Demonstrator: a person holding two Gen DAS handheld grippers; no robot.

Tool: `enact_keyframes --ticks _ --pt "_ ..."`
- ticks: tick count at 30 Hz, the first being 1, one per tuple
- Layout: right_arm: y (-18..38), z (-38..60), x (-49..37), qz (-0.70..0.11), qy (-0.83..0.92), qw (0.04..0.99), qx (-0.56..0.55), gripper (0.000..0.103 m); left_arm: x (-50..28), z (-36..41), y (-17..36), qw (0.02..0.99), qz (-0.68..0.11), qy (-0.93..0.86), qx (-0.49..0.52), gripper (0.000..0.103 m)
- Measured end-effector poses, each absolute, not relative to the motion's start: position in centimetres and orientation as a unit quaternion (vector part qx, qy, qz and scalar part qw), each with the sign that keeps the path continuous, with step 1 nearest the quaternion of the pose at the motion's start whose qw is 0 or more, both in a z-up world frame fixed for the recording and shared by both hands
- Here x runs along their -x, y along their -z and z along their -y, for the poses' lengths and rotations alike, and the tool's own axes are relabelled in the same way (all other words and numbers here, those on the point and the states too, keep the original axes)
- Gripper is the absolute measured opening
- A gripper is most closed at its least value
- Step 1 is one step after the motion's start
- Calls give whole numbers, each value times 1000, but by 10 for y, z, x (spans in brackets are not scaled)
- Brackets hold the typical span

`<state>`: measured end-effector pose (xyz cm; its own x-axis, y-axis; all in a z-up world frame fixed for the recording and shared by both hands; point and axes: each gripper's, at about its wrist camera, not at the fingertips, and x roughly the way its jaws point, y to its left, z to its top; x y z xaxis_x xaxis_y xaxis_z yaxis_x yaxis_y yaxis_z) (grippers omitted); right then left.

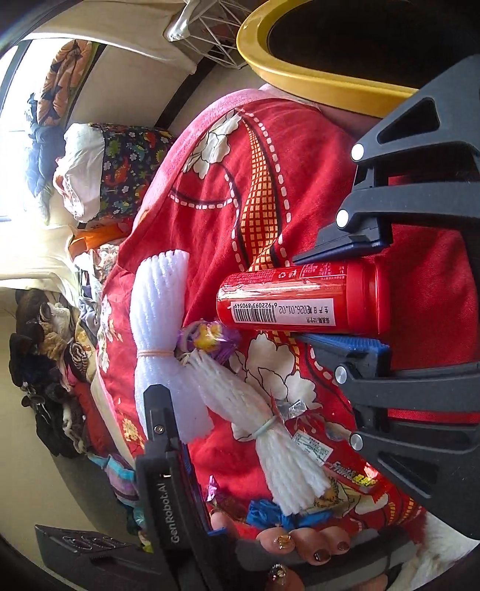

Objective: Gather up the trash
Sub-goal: 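Grasp the red spray can with right tool while left tool grasps white foam net, then carry the red spray can and white foam net over the bin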

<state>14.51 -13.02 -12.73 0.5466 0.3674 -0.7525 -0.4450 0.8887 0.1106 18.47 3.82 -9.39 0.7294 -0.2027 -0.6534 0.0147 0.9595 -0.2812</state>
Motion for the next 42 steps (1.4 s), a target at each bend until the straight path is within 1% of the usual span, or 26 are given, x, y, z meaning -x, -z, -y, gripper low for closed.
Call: enact_keyframes --ticks 2,10,25,42 --pt "124 133 -142 -412 -232 880 43 32 -183 -37 91 923 -358 61 129 27" --pt "109 141 -133 -396 -234 888 26 32 -173 -40 74 929 -333 66 150 24" --pt "77 157 -123 -359 -228 905 6 32 -159 -24 43 938 -302 87 145 23" --pt "51 203 -113 -324 -187 927 -31 32 -147 4 21 943 -284 120 123 23"
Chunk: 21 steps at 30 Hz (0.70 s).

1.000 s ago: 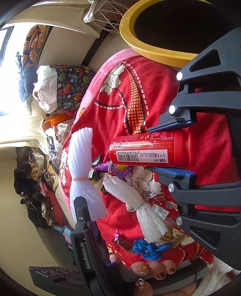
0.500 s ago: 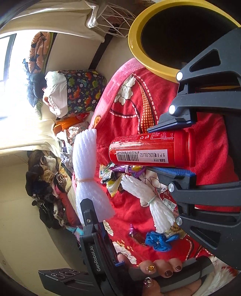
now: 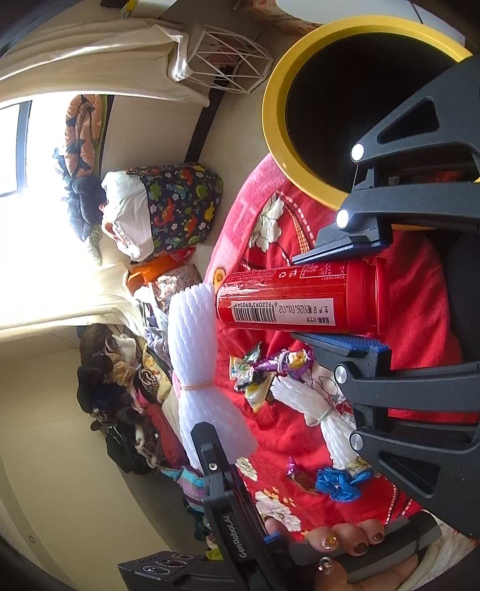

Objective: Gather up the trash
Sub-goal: 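Carry the red spray can and white foam net over the bin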

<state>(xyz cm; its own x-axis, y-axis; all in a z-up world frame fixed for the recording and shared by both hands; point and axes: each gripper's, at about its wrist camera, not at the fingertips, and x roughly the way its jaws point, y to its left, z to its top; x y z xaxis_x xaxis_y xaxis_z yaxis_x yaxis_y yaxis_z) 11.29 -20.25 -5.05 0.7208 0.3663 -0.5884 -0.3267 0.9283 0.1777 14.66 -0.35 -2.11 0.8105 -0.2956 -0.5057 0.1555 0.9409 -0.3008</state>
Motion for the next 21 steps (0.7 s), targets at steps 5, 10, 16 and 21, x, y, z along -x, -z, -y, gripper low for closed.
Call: enact_keyframes --ticks 5,10,16,21 --pt "47 216 -110 -319 -172 931 -42 32 -144 11 17 944 -280 127 118 23" --pt "44 232 -107 -312 -158 935 -54 32 -141 20 15 944 -279 134 110 23" --pt "43 252 -105 -307 -138 939 -69 32 -139 32 16 943 -283 145 101 23" --pt "44 270 -104 -304 -117 942 -82 32 -138 44 18 940 -287 157 93 23"
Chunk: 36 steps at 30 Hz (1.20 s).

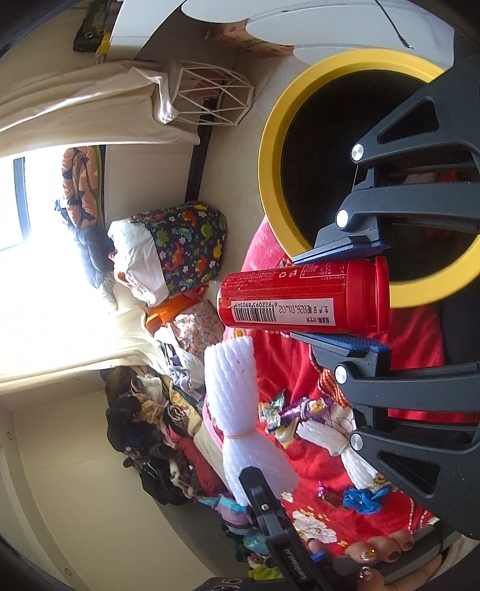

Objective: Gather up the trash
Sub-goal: 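Carry the red spray can and white foam net over the bin, then open the right tool to drop the can while left tool drops the foam net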

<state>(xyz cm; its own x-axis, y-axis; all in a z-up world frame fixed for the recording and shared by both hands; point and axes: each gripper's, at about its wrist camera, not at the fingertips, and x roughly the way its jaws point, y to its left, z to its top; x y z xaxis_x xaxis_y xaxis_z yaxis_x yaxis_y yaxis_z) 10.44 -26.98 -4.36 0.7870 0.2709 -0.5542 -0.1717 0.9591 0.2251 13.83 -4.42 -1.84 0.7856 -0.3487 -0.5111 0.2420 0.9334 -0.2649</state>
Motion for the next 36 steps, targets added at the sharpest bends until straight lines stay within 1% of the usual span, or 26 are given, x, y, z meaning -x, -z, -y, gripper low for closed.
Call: enact_keyframes --ticks 22,36 --pt "48 334 -102 -293 -42 948 -115 32 -136 94 29 927 -308 207 55 23" --pt "55 366 -102 -300 -6 944 -137 32 -135 126 39 918 -321 231 26 23"
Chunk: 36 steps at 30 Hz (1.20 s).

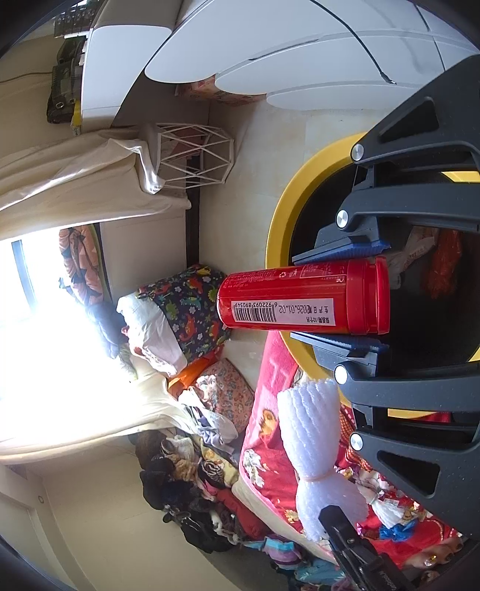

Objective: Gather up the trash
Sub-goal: 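Open the right tool to drop the can while left tool drops the foam net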

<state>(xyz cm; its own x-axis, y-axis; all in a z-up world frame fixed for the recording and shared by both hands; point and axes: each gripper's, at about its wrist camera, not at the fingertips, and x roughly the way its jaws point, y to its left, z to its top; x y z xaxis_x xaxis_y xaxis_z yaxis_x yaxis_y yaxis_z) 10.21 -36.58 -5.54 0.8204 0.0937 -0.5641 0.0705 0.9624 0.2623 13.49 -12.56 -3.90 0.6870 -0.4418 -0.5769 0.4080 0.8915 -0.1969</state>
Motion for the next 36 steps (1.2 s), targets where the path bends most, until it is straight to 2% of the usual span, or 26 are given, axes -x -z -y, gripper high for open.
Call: enact_keyframes --ticks 22,23,24,25,26,29,31,36 --pt "70 383 -109 -312 13 937 -156 33 -125 181 75 890 -364 275 -18 25" --pt "71 385 -109 -310 16 937 -159 39 -125 183 76 890 -364 276 -19 29" --pt "73 386 -109 -310 18 937 -161 50 -125 184 77 890 -363 276 -18 34" --pt "74 388 -109 -310 22 936 -165 58 -125 183 77 890 -363 277 -15 50" --pt "75 390 -109 -307 26 936 -170 58 -125 181 76 891 -360 277 -9 65" --pt "78 393 -109 -307 32 936 -172 59 -125 173 72 897 -349 271 12 84" --pt "78 391 -109 -307 33 936 -169 65 -126 168 68 903 -342 261 20 92" --pt "75 385 -106 -296 29 942 -154 72 -126 157 59 914 -325 242 36 92"
